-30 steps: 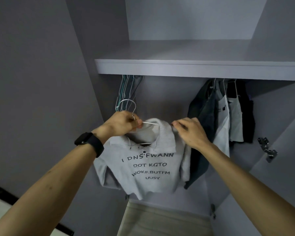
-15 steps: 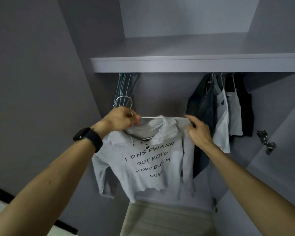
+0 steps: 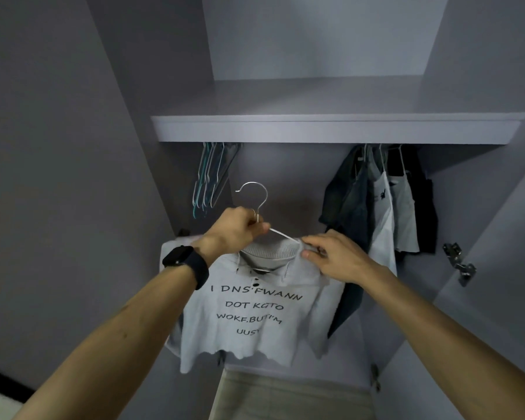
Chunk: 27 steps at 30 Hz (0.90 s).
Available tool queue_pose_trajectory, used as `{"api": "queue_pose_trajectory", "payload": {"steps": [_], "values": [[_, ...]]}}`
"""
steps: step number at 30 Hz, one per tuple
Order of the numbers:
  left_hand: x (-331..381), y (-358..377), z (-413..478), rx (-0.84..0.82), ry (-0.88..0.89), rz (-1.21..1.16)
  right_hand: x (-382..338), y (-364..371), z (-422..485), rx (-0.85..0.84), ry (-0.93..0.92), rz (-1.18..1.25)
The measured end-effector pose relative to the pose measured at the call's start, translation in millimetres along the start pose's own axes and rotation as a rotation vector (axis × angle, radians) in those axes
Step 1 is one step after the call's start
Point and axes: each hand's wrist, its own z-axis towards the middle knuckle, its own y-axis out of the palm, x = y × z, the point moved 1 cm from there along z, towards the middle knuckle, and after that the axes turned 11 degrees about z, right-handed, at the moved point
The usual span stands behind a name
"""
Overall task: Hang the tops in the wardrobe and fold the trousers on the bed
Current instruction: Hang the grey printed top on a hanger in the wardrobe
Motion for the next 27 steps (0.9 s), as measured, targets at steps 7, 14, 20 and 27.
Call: {"api": "queue_pose_trajectory", "payload": {"steps": [7, 14, 20, 27], "values": [[17, 20, 12, 0.105, 0.049, -0.007, -4, -19, -4, -0.025, -0.057, -0.072], [25, 28, 34, 0.146, 0.092, 0.018, -1, -24, -8, 0.059, 0.018, -0.137], [25, 17, 54, 0.372, 0.155, 0.314, 10, -23, 9, 0.067, 0.282, -0.079], [31, -37, 114, 0.684, 0.166, 0.482, 18, -36, 52, 0.104, 0.534, 0.115]]}}
